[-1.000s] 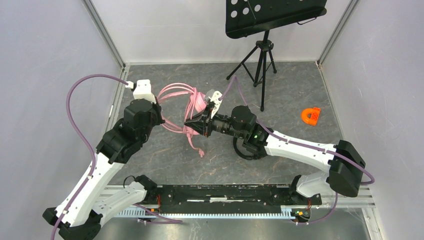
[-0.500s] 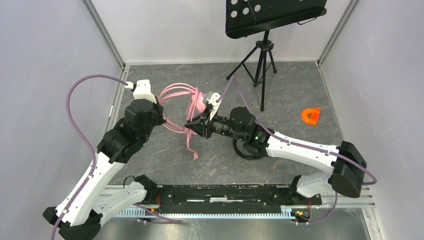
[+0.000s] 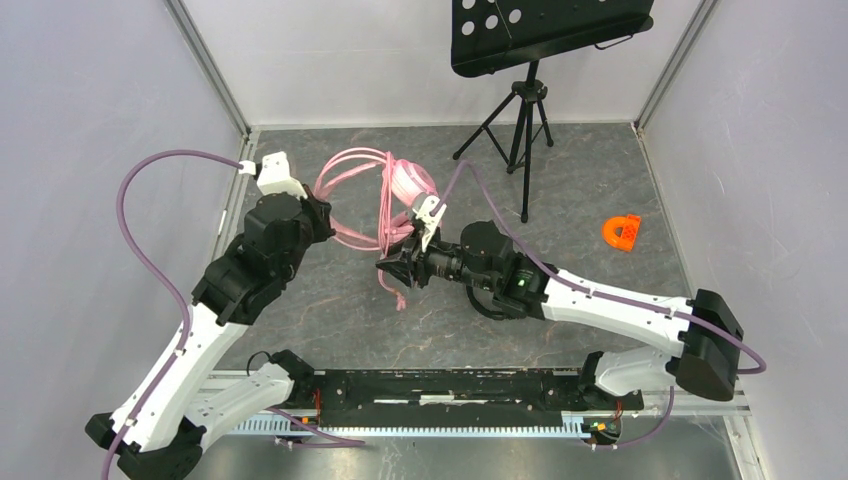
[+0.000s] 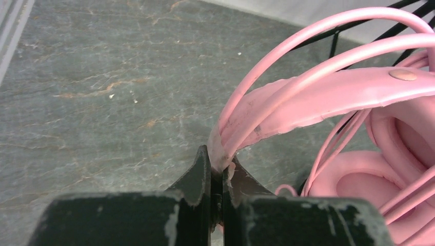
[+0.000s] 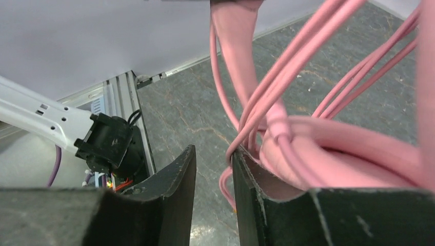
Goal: Wrap the headphones
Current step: Wrap the headphones cable around the headphones.
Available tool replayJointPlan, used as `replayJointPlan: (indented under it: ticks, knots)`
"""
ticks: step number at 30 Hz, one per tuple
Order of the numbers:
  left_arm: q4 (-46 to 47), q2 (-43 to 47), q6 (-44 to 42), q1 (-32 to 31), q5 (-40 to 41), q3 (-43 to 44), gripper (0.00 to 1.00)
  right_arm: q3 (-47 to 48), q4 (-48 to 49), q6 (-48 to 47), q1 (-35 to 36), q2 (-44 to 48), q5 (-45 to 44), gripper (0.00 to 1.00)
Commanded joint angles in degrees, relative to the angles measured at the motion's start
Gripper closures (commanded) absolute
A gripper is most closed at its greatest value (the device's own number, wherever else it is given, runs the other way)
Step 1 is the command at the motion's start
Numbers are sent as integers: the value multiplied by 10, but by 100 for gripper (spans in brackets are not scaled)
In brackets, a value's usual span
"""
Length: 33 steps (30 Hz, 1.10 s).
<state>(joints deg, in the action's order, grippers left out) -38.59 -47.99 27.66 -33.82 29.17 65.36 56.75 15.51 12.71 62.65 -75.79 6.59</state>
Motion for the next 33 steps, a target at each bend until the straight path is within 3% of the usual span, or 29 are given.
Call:
replayJointPlan:
  ticks: [1, 9, 18, 26, 33]
  knots:
    - [119, 9, 87, 1, -22, 49, 98, -9, -24, -11, 6, 39, -34, 62]
    - [127, 7, 99, 0, -22, 52, 98, -58, 5, -16, 10, 96, -32, 60]
    - [131, 4, 103, 0, -48, 66, 98, -269, 326, -122, 15, 149, -38, 50]
    - [133, 0, 113, 1, -67, 70, 98, -277, 456, -205, 20, 50, -33, 41]
    - [135, -3, 119, 1, -76, 73, 98, -250, 546, -230, 28, -46, -40, 40]
